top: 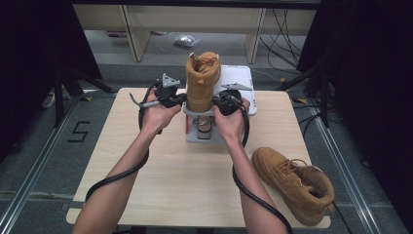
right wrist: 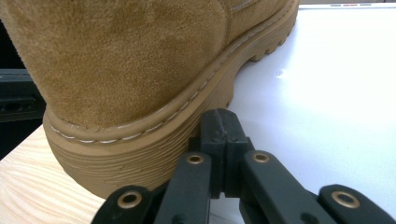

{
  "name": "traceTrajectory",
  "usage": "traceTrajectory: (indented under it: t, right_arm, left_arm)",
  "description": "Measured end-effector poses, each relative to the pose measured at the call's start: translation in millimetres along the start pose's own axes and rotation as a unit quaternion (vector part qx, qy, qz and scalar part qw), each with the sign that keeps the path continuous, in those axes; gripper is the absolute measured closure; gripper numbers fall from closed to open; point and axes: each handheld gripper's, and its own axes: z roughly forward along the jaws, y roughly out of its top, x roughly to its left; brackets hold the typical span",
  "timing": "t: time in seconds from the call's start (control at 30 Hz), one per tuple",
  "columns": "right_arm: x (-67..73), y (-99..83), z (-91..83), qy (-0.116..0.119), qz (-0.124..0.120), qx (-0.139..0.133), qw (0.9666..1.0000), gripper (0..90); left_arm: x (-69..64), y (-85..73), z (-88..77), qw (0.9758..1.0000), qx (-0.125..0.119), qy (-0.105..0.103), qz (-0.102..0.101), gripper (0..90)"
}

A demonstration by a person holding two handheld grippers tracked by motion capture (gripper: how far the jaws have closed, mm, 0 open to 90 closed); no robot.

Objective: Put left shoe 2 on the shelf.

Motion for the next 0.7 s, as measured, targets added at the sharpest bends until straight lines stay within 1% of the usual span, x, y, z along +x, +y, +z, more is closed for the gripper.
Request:
traceTrajectory:
  t: [0.03, 0.07, 0.1, 0.13, 0.17, 0.2, 0.23, 0.3, 0.37, 0.43, 0.47, 0.53, 0.6, 0.63, 0.67, 0.7]
  right_arm:
    - [-1.2, 1.0, 0.1, 0.001, -0.008, 0.002, 1.0, 90.0]
    - [-0.4, 1.5, -0.3, 0.0, -0.002, 0.005, 1.0, 90.0]
    - [-0.2, 2.3, -0.5, -0.002, 0.0, 0.008, 1.0, 87.3]
    - [-0.6, 3.1, -0.8, -0.008, -0.006, 0.009, 0.9999, 84.6]
    - [-0.2, 3.7, -2.5, -0.01, 0.0, 0.012, 0.9999, 81.6]
    - [-1.6, 4.1, -4.1, -0.007, -0.004, 0.011, 0.9999, 81.1]
    - [-2.6, 5.0, -7.5, -0.01, -0.004, 0.013, 0.9999, 80.2]
    - [-4.9, 6.8, -13.8, -0.01, -0.006, 0.013, 0.9998, 78.0]
    - [-8.4, 8.7, -21.1, -0.015, -0.009, 0.024, 0.9996, 75.1]
    - [-12.8, 9.9, -28.5, -0.023, -0.016, 0.029, 0.9992, 72.5]
    - [-15.5, 10.4, -32.2, -0.023, -0.019, 0.034, 0.999, 71.5]
    - [-20.0, 10.6, -38.7, -0.026, -0.021, 0.038, 0.9987, 69.6]
    - [-25.5, 10.0, -44.2, -0.029, -0.026, 0.048, 0.9981, 67.2]
    - [-28.1, 9.7, -47.1, -0.03, -0.027, 0.053, 0.9978, 66.4]
    - [-30.9, 9.2, -49.8, -0.032, -0.026, 0.055, 0.9976, 66.1]
    - [-34.5, 9.0, -52.8, -0.032, -0.03, 0.055, 0.9975, 65.5]
  left_arm:
    - [0.6, -0.2, 0.1, 1.0, -0.001, -0.002, -0.003, 89.5]
    - [1.7, -0.6, -0.1, 1.0, -0.002, -0.001, -0.005, 88.3]
    - [2.6, -0.9, -0.4, 1.0, -0.004, 0.002, -0.007, 84.5]
    - [4.4, -1.3, -1.4, 0.9999, -0.005, -0.002, -0.014, 81.8]
    - [4.9, -1.7, -2.4, 0.9997, -0.01, -0.003, -0.022, 78.6]
    - [5.8, -1.8, -4.7, 0.9998, -0.014, 0.003, -0.013, 77.4]
    - [6.3, -1.7, -6.0, 0.9999, -0.013, 0.005, -0.009, 75.5]
    - [7.6, -1.6, -10.8, 0.9997, -0.021, 0.012, -0.005, 71.2]
    - [8.6, -2.3, -15.0, 0.9995, -0.023, 0.019, 0.004, 64.1]
    - [9.6, -3.9, -19.1, 0.9993, -0.028, 0.023, 0.005, 59.7]
    - [10.5, -5.0, -21.9, 0.999, -0.03, 0.031, 0.012, 57.6]
    - [11.3, -7.1, -24.3, 0.9989, -0.03, 0.033, 0.016, 53.1]
    - [12.0, -10.1, -26.8, 0.9988, -0.021, 0.037, 0.024, 48.6]
    - [12.0, -11.8, -27.3, 0.999, -0.02, 0.035, 0.022, 46.8]
    - [12.9, -13.2, -28.8, 0.9987, -0.018, 0.04, 0.026, 45.5]
    - [13.6, -14.7, -29.8, 0.9987, -0.014, 0.043, 0.025, 43.9]
